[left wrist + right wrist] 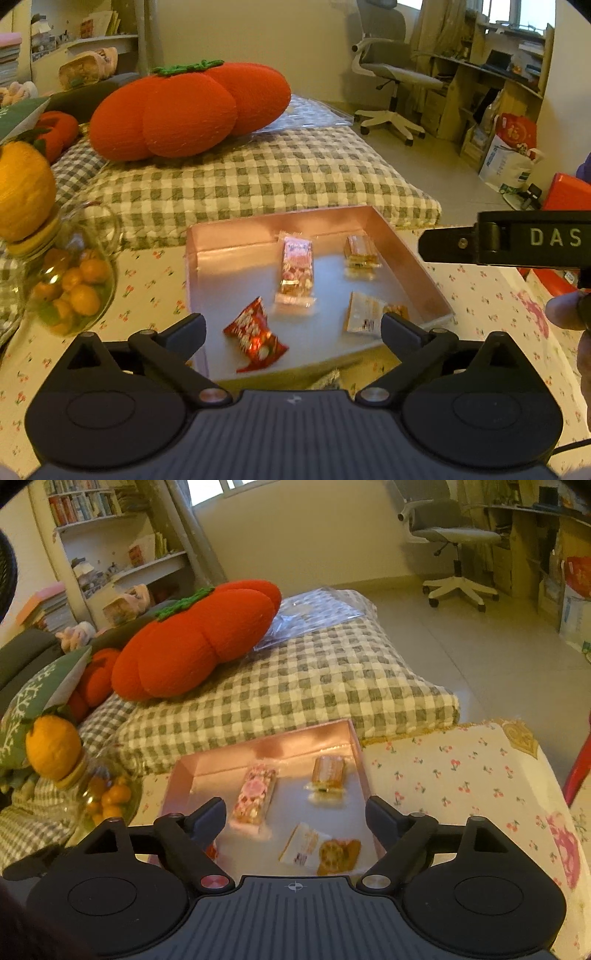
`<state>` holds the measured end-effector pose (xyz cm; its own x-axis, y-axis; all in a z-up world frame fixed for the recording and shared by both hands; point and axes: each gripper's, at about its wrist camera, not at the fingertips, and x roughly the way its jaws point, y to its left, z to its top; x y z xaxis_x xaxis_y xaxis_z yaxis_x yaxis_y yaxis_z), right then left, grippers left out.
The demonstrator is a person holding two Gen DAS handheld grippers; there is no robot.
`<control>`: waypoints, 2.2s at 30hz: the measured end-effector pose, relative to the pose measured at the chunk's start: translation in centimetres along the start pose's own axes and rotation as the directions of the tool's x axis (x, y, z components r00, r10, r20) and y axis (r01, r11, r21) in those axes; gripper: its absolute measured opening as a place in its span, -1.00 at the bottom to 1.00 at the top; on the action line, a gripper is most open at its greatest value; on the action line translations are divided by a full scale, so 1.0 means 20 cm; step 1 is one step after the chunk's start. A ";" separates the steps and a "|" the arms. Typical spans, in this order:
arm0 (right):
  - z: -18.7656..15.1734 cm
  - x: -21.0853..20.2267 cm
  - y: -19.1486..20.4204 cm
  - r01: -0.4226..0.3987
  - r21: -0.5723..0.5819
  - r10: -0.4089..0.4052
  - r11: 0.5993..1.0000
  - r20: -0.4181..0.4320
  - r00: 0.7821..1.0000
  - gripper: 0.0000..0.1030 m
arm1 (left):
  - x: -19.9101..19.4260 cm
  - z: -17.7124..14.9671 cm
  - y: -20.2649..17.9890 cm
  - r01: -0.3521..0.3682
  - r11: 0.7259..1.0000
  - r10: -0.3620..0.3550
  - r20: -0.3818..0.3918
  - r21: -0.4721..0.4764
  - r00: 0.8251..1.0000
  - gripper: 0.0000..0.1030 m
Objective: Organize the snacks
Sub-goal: 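Withdraw both tools from the box toward the remaining snacks, then grasp the clear-wrapped white snack with the left tool while the right tool grasps the red candy packet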
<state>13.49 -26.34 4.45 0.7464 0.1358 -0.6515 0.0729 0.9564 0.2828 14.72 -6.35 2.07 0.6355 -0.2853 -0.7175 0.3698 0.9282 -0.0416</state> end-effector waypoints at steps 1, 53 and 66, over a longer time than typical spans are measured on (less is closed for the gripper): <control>-0.01 -0.02 0.01 0.002 -0.005 -0.002 1.000 -0.001 1.000 0.71 | -0.01 -0.02 0.01 -0.001 1.000 0.001 -0.004 -0.004 1.000 0.99; -0.52 0.10 -0.02 0.040 -0.041 -0.048 0.998 -0.250 0.967 0.76 | -0.05 -0.49 0.24 0.116 0.988 -0.136 -0.218 -0.103 0.966 0.10; -0.52 0.18 0.00 0.044 -0.051 -0.055 0.998 -0.242 0.969 0.76 | -0.03 -0.49 0.29 0.097 0.991 -0.118 -0.236 -0.097 0.965 -0.35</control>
<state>9.39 -23.24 -5.23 0.5588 0.1419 -0.8170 0.0715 0.9733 0.2179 9.84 1.44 -4.62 0.4095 -0.3284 -0.8512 0.3625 0.9147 -0.1785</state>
